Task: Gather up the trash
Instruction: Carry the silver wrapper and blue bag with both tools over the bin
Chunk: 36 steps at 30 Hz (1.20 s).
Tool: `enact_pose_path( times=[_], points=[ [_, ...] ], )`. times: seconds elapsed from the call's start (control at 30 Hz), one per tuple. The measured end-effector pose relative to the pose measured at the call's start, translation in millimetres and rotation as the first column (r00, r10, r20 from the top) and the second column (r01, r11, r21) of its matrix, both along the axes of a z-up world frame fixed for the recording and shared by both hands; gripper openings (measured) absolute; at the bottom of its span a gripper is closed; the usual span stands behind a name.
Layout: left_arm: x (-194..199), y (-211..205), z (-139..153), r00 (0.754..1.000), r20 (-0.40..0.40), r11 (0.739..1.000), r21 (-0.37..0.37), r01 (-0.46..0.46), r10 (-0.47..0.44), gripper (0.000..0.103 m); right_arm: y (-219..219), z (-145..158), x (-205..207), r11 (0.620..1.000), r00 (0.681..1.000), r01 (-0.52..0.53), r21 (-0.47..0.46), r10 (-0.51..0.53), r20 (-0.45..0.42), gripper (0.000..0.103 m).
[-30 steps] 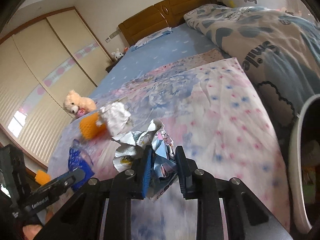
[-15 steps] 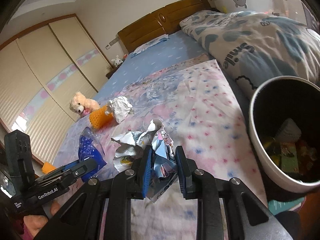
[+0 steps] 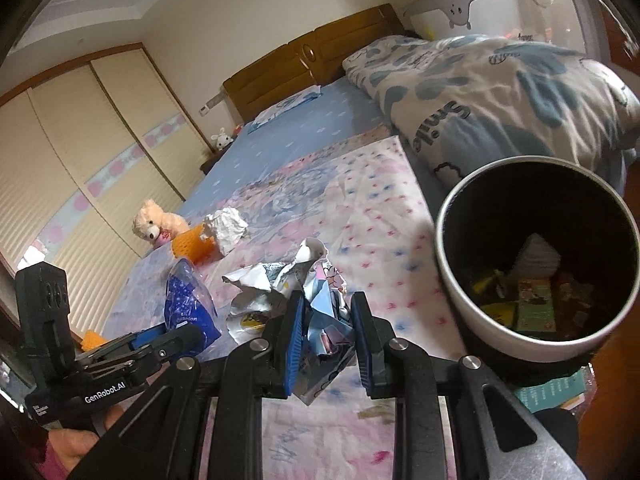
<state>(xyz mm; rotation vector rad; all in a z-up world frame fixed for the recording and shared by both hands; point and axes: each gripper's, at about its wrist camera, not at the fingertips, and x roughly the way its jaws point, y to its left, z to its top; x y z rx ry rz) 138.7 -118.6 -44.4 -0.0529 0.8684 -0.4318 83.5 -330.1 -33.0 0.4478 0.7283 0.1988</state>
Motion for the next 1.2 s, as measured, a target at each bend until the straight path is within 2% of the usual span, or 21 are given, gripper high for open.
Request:
enact_pose_path(
  times=[0.47,1.2],
  points=[
    [-6.6,-41.6,0.1,0.995,-0.003,0.994,0.047,0.102,-0.102,0.047,-22.7,2.2,-14.6,0.999,0.999,0.044,-0.001,-0.044,0.011,0.023],
    [-10.8,-122.1,2.3,0.967,0.004,0.962,0.104,0.253,-0.254,0.047,-102.3,2.6,-36.0,0.98,0.98,0.198,0.002,-0.198,0.018,0.024]
  ],
)
